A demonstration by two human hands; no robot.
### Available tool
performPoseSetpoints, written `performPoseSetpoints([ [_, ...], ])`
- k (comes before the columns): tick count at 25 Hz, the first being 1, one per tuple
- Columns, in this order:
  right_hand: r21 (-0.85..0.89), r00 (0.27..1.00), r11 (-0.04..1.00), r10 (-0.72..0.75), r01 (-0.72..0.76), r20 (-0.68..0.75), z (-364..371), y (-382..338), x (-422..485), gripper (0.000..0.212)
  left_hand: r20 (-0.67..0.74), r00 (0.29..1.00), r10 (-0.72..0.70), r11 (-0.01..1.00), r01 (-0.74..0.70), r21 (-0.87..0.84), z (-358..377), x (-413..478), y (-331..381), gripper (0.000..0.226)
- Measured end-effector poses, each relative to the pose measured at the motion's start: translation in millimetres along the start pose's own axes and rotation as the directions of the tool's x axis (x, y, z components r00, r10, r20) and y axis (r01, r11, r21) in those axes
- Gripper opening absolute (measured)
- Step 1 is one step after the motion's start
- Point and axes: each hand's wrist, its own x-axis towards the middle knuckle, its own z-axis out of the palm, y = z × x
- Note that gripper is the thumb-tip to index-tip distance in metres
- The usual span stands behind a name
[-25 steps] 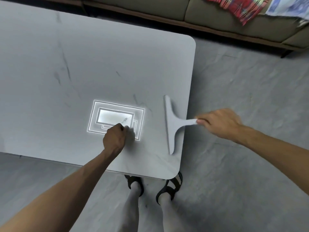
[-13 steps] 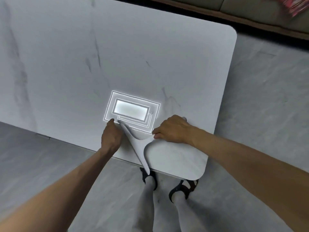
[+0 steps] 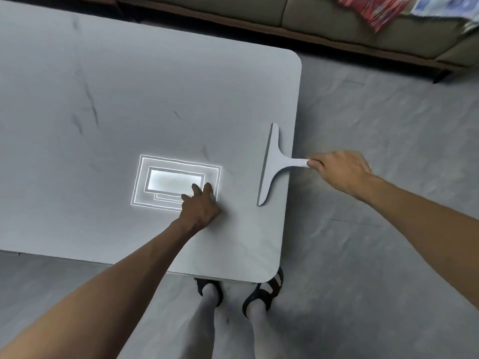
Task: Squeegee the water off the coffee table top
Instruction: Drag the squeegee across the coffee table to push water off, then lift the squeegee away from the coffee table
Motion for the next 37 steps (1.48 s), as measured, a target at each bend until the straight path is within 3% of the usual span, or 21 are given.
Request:
performPoseSetpoints([
  [3, -0.028, 0.996, 0.996, 0.088, -0.089, -0.010, 8, 37, -32, 0.038, 0.061, 0.997, 0.044, 0.994, -0.049, 0.096, -1, 3, 10, 0.044],
  [7, -0.143, 0.983, 0.978, 0.164, -0.151, 0.083, 0, 57, -60, 0.039, 0.127, 0.991, 0.040, 0.991, -0.023, -0.130, -27, -7, 1, 0.051],
  [9, -0.126, 0.984, 0.981, 0.159, -0.148, 0.077, -12, 49, -68, 0.039, 0.142, 0.988, 0.055, 0.976, -0.023, -0.217, -38, -13, -13, 0.058],
  [12, -0.066, 0.988, 0.986, 0.155, -0.153, 0.028, -42, 18, -77, 0.036, 0.168, 0.986, 0.017, 0.936, 0.043, -0.349, -67, -42, -22, 0.049],
  [15, 0.095, 0.972, 0.968, 0.224, -0.230, 0.073, -69, -19, -82, 0.032, 0.119, 0.993, -0.006, 0.900, 0.057, -0.431, -100, -69, -21, 0.039],
  [18, 0.293, 0.954, 0.917, 0.210, -0.269, 0.216, -113, -58, -92, 0.030, 0.030, 0.998, -0.053, 0.868, 0.061, -0.492, -144, -117, -22, 0.033],
  [22, 0.717, 0.951, 0.655, 0.006, -0.238, 0.310, -181, -108, -130, 0.030, -0.082, 0.992, -0.101, 0.862, 0.046, -0.506, -175, -208, 4, 0.035],
  [25, 0.822, 0.935, 0.560, -0.225, -0.108, 0.275, -221, -129, -173, 0.028, -0.084, 0.985, -0.149, 0.850, 0.084, -0.519, -170, -286, 42, 0.047],
  [27, 0.858, 0.904, 0.513, -0.351, -0.033, 0.245, -239, -140, -207, 0.027, -0.087, 0.972, -0.218, 0.736, 0.105, -0.669, -160, -345, 72, 0.046],
  [31, 0.905, 0.827, 0.425, -0.514, 0.017, 0.226, -254, -166, -293, 0.025, -0.094, 0.939, -0.331, 0.406, 0.052, -0.912, -126, -459, 124, 0.035],
  [33, 0.893, 0.778, 0.446, -0.582, 0.060, 0.238, -248, -181, -337, 0.027, -0.090, 0.914, -0.396, 0.265, 0.020, -0.964, -103, -510, 140, 0.028],
  [37, 0.838, 0.633, 0.506, -0.721, 0.203, 0.282, -209, -227, -427, 0.026, -0.066, 0.796, -0.602, 0.100, -0.007, -0.995, -30, -609, 154, 0.012],
])
